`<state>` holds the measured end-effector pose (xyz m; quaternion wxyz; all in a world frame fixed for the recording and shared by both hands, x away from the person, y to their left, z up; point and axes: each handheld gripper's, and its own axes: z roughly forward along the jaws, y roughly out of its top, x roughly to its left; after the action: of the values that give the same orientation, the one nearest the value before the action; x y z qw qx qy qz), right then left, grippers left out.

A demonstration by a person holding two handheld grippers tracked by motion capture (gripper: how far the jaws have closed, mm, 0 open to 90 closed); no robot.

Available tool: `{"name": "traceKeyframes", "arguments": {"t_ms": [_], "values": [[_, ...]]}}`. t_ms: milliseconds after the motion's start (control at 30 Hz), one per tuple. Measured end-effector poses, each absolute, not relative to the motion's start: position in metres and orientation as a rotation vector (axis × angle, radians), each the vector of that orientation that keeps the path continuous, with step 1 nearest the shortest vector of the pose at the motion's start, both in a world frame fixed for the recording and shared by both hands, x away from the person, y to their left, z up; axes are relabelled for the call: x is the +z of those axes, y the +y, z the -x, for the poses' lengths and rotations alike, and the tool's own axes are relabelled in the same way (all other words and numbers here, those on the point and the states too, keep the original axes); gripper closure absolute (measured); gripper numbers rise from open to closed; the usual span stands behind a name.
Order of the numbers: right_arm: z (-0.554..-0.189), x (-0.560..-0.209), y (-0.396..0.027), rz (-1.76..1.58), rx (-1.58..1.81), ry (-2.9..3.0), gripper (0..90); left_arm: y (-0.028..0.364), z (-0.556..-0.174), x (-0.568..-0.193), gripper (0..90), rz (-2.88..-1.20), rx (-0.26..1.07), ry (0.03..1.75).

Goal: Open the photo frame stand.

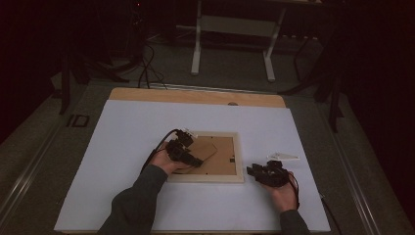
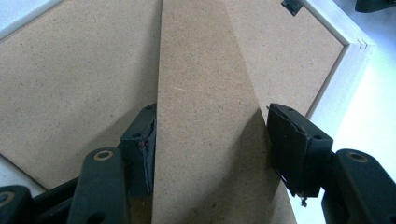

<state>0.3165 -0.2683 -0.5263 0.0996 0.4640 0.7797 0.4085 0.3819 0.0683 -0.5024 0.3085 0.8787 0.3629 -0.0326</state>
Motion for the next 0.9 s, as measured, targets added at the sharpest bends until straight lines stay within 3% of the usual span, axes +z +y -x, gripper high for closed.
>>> {"name": "traceKeyframes", "arguments": {"t_ms": [900], "values": [[-0.329, -0.519, -0.263, -1.355, 1.207, 2.305, 64.5, 0.064, -0.374, -0.497, 40.2, -2.344, 0.029, 0.921]]}}
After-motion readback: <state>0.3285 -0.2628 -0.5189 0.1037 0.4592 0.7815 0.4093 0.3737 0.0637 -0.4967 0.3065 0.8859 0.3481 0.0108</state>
